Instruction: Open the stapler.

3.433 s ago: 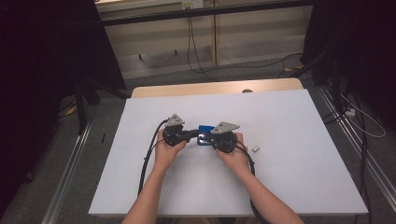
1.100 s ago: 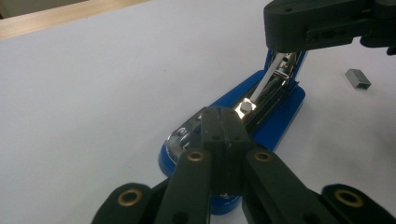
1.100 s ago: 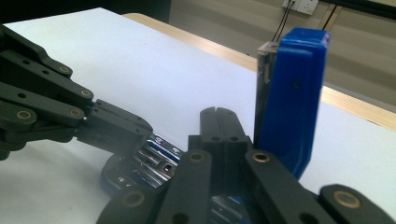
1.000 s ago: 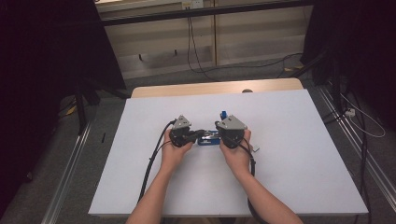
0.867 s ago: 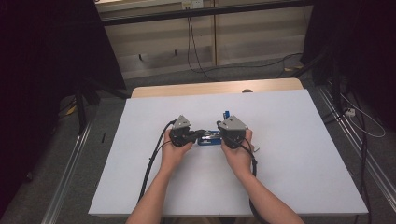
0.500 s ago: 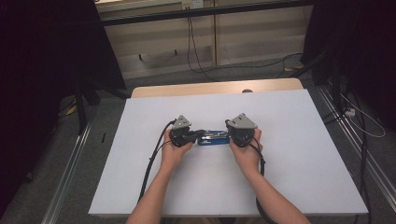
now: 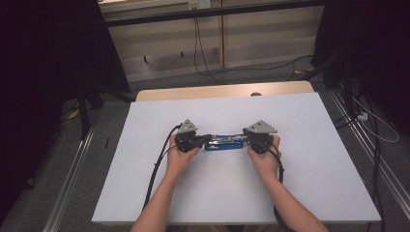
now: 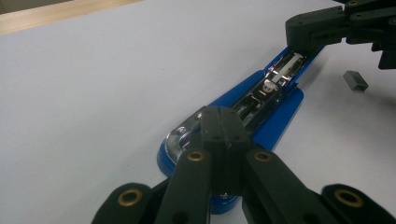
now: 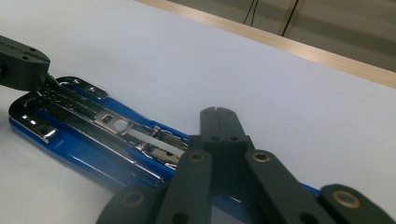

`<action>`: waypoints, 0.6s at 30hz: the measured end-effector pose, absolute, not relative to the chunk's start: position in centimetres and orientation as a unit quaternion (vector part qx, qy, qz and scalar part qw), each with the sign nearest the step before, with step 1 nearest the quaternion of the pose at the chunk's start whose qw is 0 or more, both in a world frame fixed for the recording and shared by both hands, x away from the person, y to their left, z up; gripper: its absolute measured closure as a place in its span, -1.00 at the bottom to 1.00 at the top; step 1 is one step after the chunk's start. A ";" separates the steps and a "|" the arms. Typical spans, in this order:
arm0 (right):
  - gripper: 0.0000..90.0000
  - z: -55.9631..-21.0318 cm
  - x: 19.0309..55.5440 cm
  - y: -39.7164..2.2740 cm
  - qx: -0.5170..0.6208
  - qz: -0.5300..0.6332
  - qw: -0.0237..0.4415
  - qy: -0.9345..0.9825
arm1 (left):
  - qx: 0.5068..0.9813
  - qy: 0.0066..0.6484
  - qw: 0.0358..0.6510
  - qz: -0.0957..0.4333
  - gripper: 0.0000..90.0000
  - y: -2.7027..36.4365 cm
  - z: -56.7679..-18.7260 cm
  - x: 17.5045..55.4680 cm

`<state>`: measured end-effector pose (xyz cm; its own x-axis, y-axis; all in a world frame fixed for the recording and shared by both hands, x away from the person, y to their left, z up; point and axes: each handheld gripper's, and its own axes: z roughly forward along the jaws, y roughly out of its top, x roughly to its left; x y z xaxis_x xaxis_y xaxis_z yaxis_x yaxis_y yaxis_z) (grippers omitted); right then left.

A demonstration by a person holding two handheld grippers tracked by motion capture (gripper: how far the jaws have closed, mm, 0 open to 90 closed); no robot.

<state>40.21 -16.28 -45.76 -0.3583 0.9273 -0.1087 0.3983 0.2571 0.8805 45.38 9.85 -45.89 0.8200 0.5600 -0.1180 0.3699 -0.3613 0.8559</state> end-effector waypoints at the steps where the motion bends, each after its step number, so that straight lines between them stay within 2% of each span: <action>1: 1.00 -45.7 40.2 -16.3 0.458 0.400 0.329 0.722 | 0.819 0.285 0.489 0.097 1.00 9.8 -45.9 45.4; 14: 1.00 -45.8 40.4 -16.7 0.452 0.411 0.309 0.729 | 0.801 0.298 0.513 0.081 0.99 10.3 -45.4 45.3; 18: 1.00 -45.5 40.1 -16.8 0.445 0.419 0.302 0.732 | 0.805 0.294 0.510 0.081 0.81 10.1 -45.2 45.1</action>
